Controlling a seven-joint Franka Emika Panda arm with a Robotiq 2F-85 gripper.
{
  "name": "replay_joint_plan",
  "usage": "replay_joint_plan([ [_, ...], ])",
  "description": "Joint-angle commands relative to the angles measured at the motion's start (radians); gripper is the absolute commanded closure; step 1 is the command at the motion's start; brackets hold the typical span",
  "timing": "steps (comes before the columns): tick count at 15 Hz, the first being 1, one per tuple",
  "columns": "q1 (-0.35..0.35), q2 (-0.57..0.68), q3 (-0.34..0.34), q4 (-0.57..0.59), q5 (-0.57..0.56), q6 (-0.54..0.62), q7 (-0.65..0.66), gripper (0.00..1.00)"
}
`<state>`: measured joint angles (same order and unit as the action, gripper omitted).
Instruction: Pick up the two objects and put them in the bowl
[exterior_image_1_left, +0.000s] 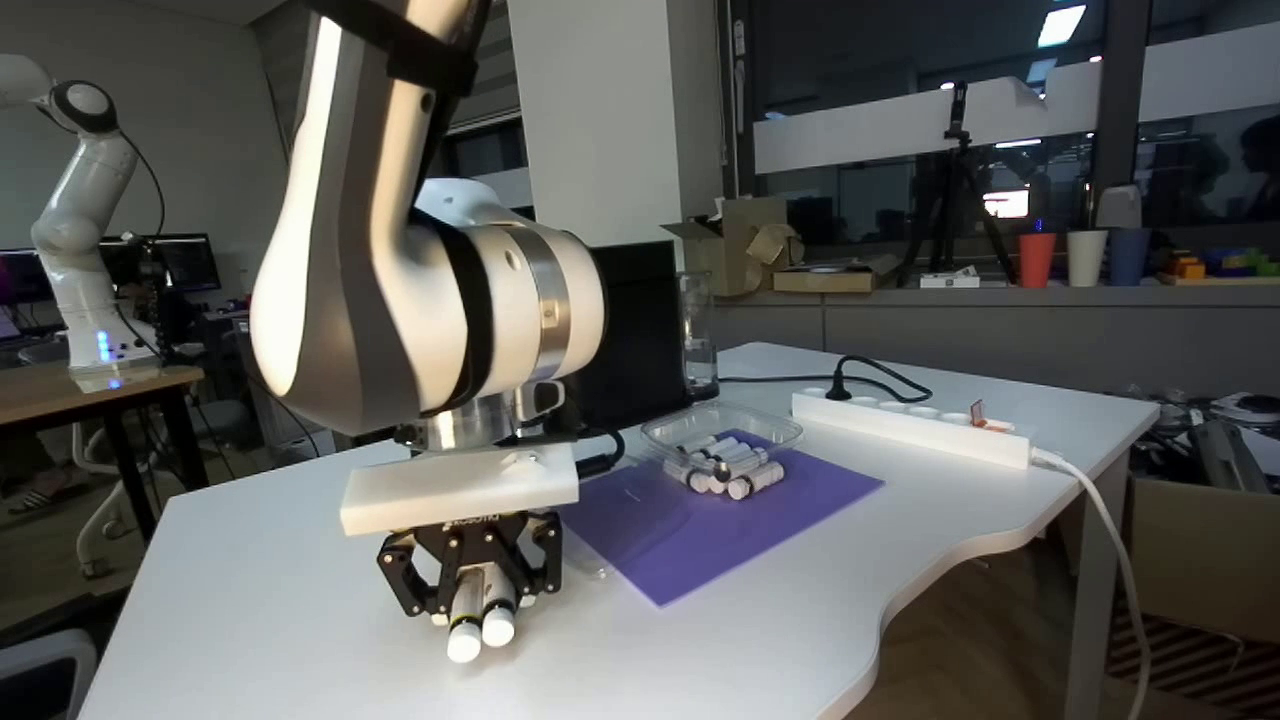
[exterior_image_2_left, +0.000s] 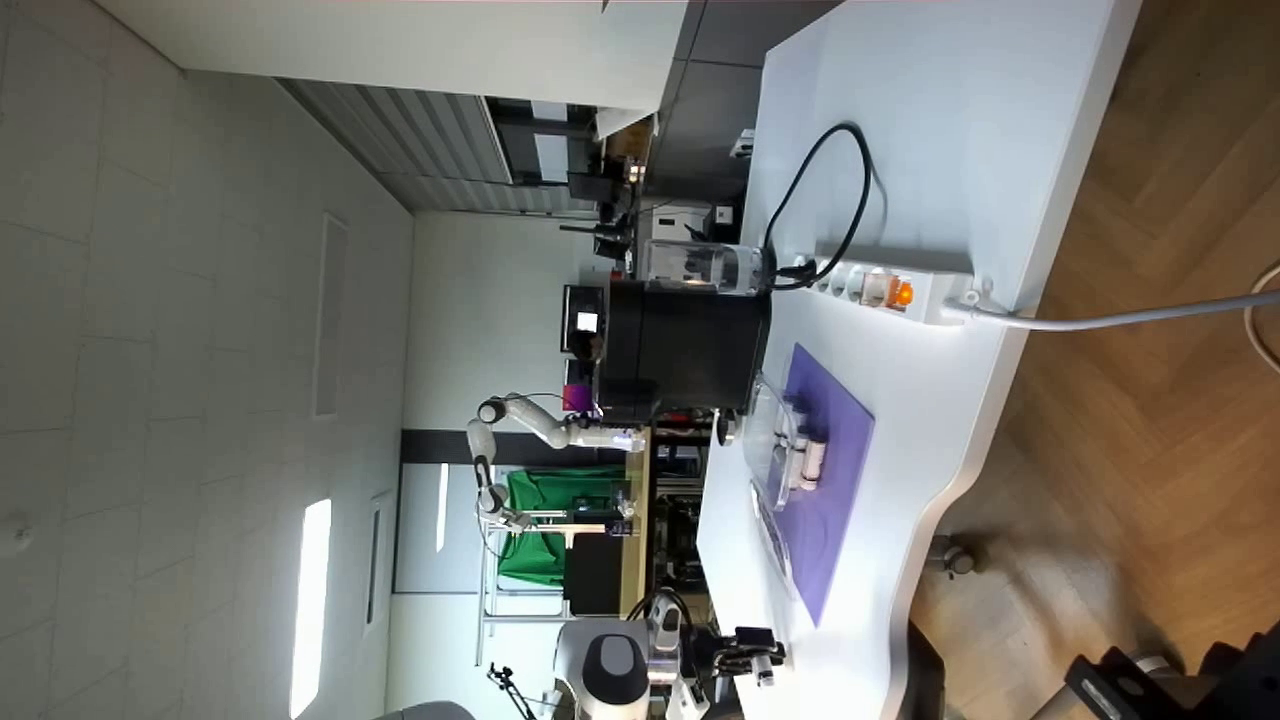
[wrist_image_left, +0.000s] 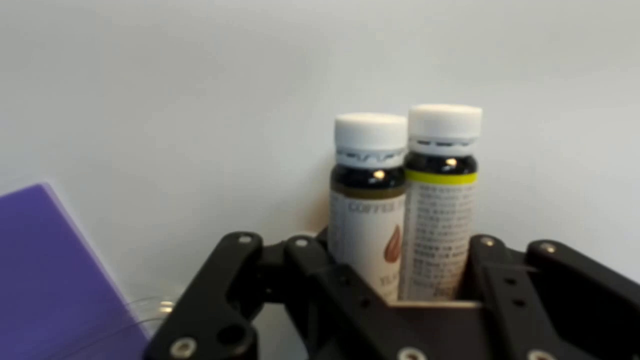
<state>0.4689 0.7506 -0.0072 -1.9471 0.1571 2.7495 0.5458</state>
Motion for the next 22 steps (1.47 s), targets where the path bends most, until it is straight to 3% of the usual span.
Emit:
replay_joint_plan([
  [1,0.001,-0.009,-0.017,0.018,-0.011,-0.03,0.033,0.96],
  [3,0.004,-0.016,-0.037,0.019,-0.021,-0.032,0.038,1.0],
  [14,-0.031,-0.129,-0.176,0.033,-0.132,-0.024,0.019,1.0],
  [20,-0.305,-0.102,-0.025,0.111,-0.113,-0.082,-0.368,1.0],
  [22,-0.368,-0.078,-0.011,0.156,-0.13,-0.137,-0.475,1.0],
])
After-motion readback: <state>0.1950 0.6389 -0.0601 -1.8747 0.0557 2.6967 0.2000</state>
